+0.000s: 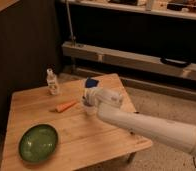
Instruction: Place the white sponge in the ceramic cup
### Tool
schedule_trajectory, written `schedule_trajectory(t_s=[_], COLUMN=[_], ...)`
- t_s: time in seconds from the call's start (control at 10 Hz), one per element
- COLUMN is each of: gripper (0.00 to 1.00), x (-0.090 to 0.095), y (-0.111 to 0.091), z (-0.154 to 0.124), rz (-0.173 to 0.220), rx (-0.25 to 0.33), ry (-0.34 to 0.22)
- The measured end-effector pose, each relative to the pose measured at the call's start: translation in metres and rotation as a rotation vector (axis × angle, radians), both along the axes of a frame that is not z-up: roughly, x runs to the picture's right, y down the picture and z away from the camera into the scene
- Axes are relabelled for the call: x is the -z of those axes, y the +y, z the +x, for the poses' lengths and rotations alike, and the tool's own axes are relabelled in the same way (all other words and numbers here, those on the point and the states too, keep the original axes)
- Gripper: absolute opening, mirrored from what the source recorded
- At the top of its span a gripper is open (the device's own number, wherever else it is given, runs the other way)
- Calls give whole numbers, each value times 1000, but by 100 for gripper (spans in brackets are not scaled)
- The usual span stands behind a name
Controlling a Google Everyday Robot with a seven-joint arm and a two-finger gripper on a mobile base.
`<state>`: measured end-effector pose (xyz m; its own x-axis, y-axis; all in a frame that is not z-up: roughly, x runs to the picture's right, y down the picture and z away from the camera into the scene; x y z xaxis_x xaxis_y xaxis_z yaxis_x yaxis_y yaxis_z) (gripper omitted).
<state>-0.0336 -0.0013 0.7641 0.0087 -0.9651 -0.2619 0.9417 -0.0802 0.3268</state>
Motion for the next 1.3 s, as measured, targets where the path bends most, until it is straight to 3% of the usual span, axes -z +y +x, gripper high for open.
schedule_trajectory(t_s=[0.3,0.6,1.3], gripper=[47,77,80], x=[-2,3,13], y=[18,21,20], z=[6,20,20], rz=[26,53,62], rx=[-29,-103,-164], ry=[48,77,74])
